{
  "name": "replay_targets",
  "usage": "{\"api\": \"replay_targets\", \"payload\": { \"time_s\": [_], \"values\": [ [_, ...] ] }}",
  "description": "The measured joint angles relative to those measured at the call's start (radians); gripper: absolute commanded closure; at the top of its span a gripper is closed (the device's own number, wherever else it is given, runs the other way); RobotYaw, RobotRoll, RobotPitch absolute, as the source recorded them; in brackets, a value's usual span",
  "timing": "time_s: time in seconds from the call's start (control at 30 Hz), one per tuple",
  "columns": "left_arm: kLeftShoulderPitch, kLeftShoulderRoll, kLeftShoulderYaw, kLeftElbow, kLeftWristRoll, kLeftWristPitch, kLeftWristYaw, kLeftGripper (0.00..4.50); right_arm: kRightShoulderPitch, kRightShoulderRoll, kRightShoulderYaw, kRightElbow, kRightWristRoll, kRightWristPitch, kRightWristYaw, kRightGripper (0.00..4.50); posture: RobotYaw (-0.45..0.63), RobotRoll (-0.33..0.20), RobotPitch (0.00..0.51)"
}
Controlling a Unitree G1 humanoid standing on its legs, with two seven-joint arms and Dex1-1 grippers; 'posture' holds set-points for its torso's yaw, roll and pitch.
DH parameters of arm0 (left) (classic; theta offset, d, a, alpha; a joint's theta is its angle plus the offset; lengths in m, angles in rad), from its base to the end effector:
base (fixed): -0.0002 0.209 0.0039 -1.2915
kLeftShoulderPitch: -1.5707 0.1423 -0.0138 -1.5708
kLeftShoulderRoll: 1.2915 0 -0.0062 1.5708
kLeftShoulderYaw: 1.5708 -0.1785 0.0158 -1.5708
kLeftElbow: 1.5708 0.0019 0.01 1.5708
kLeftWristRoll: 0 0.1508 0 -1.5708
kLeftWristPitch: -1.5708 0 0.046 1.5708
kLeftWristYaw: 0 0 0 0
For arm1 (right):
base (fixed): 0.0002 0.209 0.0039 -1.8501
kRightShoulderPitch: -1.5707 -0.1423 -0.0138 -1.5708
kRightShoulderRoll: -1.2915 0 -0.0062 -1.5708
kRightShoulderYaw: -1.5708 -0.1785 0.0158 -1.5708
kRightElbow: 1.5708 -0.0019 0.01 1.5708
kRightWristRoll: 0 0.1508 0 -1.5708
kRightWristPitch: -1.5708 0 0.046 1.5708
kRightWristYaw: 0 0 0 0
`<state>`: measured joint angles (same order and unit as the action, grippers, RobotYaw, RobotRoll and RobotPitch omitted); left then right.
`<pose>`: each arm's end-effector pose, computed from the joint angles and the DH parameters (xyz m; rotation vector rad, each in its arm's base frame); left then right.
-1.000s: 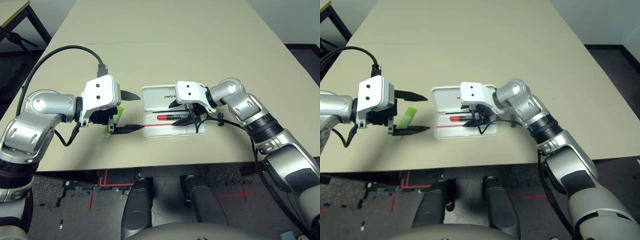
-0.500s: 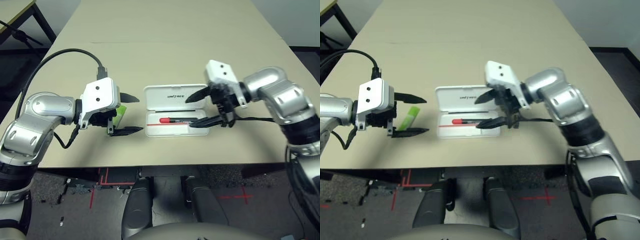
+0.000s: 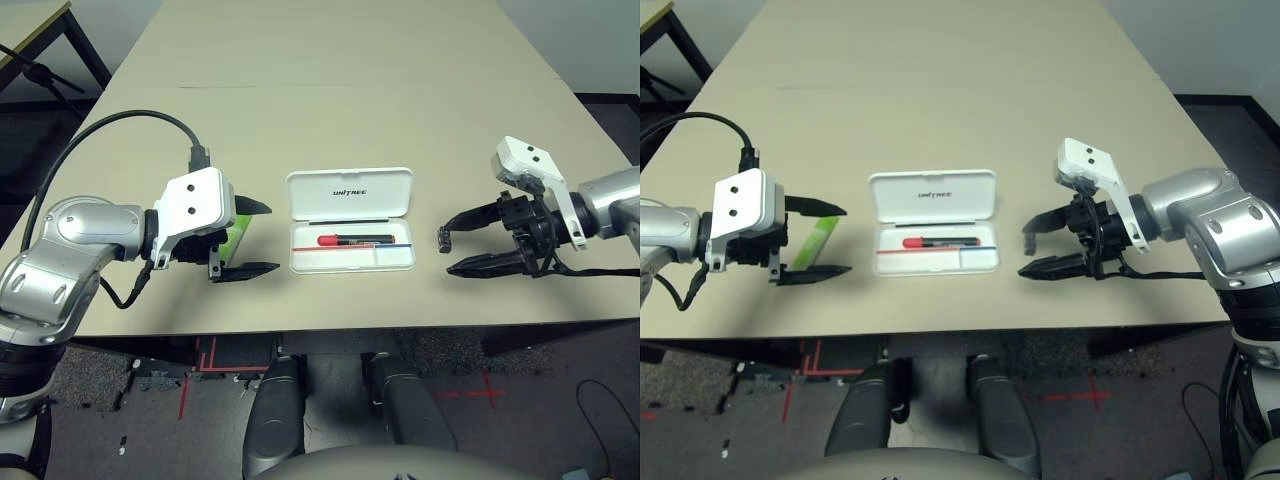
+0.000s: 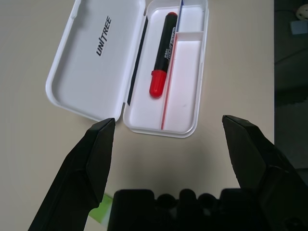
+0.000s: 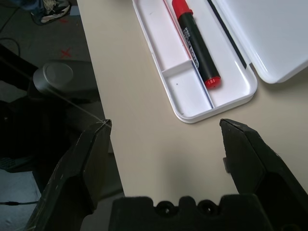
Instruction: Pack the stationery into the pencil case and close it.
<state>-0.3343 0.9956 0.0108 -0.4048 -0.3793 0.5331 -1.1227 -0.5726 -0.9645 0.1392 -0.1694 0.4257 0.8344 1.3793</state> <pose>0.2331 0.2326 0.2343 0.6821 0.2402 -1.1420 0.2686 -0.2384 0.2308 -0.3705 0.5695 1.3029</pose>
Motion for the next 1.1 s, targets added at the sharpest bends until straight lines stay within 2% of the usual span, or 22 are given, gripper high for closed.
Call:
{"api": "replay_targets", "payload": {
  "time_s": [0.17,0.33,0.47,0.57,0.8,0.97,1.1],
  "values": [
    [0.000,-0.011,0.004,0.051,0.026,0.116,0.116,0.00,0.000,0.011,0.000,0.003,0.002,-0.023,-0.024,0.01,0.07,0.000,0.158],
    [-0.053,-0.073,0.013,0.062,0.017,0.443,0.291,0.00,0.000,0.033,0.003,0.013,0.001,-0.038,-0.054,0.01,0.07,0.000,0.161],
    [-0.102,-0.092,0.016,0.068,0.005,0.676,0.386,0.00,0.001,0.041,0.005,0.013,0.001,-0.047,-0.069,0.01,0.07,0.000,0.163],
    [-0.112,-0.092,0.015,0.071,0.003,0.772,0.423,0.00,0.006,0.042,0.007,0.013,0.000,-0.048,-0.073,0.01,0.07,0.000,0.163],
    [-0.141,-0.135,-0.020,0.105,0.000,0.884,0.495,0.00,0.008,0.047,0.010,0.013,-0.001,-0.058,-0.081,0.01,0.07,0.000,0.165],
    [-0.168,-0.174,-0.039,0.118,0.001,0.896,0.528,0.00,0.010,0.052,0.013,0.011,-0.002,-0.061,-0.088,0.01,0.06,0.000,0.169],
    [-0.193,-0.199,-0.070,0.198,0.013,0.880,0.554,0.00,0.010,0.052,0.015,0.011,-0.003,-0.062,-0.090,0.01,0.05,0.000,0.172]
  ]
}}
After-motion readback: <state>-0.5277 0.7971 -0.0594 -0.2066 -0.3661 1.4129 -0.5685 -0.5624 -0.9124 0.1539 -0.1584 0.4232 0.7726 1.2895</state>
